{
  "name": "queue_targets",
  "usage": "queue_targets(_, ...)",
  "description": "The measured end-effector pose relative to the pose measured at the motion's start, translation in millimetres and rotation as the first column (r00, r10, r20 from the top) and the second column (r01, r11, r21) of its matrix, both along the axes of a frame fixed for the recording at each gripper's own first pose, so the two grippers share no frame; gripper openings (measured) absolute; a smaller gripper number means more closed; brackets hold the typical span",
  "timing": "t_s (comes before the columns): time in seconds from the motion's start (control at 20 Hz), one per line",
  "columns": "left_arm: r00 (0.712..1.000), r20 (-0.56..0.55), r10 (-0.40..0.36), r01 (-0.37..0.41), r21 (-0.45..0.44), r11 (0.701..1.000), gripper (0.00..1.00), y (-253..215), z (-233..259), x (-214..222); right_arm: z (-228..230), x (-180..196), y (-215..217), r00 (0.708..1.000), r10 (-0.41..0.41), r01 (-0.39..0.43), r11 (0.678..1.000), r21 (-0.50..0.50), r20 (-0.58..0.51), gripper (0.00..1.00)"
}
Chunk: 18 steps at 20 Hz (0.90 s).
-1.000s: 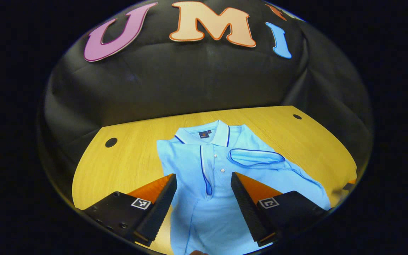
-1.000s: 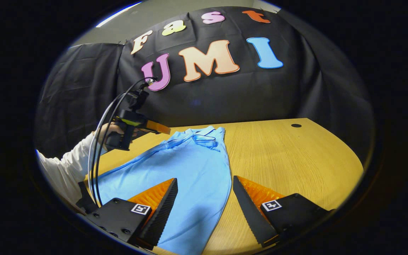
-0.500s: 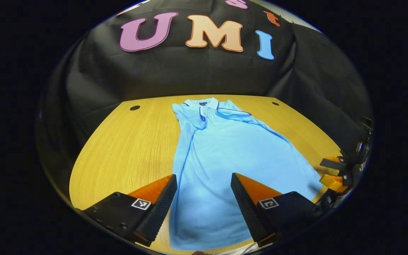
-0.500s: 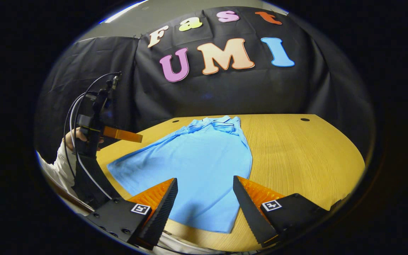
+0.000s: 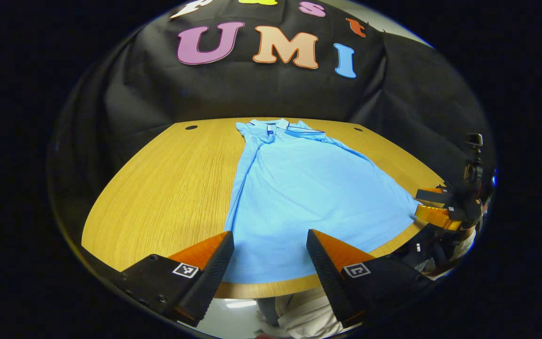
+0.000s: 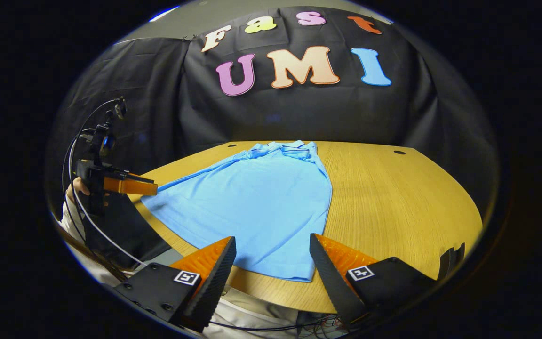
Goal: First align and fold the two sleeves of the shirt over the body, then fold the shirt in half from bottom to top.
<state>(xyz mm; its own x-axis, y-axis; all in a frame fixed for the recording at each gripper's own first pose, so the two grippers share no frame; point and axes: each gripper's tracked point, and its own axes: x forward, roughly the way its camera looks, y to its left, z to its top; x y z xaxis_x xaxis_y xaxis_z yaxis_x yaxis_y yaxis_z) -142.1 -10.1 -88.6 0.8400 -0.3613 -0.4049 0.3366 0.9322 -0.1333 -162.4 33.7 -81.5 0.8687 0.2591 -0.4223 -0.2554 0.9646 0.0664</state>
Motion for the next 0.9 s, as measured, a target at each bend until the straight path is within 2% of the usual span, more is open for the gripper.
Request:
queue_targets(0.45, 0.999, -0.022, 0.042, -0.040, 0.059, 0.997, 0.96, 5.7, -27.1, -2.5, -12.9, -1.2, 3.2, 1.000, 0.007, -0.006, 0.999, -0.036, 0.001, 0.98)
queue_targets(0.75, 0.998, 0.022, 0.062, -0.063, 0.050, 0.997, 0.95, 1.4, -25.6, -1.2, -14.7, -2.1, 12.7, 0.999, 0.028, -0.027, 0.999, -0.035, 0.022, 0.97)
queue_targets(0.85, 0.998, 0.037, 0.047, -0.049, 0.042, 0.998, 0.91, -5.0, -25.1, -3.3, -15.7, -2.7, 14.5, 0.999, 0.031, -0.030, 0.999, -0.025, 0.020, 0.95)
queue_targets(0.9, 0.998, 0.046, 0.036, -0.038, 0.041, 0.998, 0.87, -8.4, -23.8, -4.5, -15.9, -2.3, 15.8, 0.999, 0.029, -0.029, 0.999, -0.019, 0.022, 0.88)
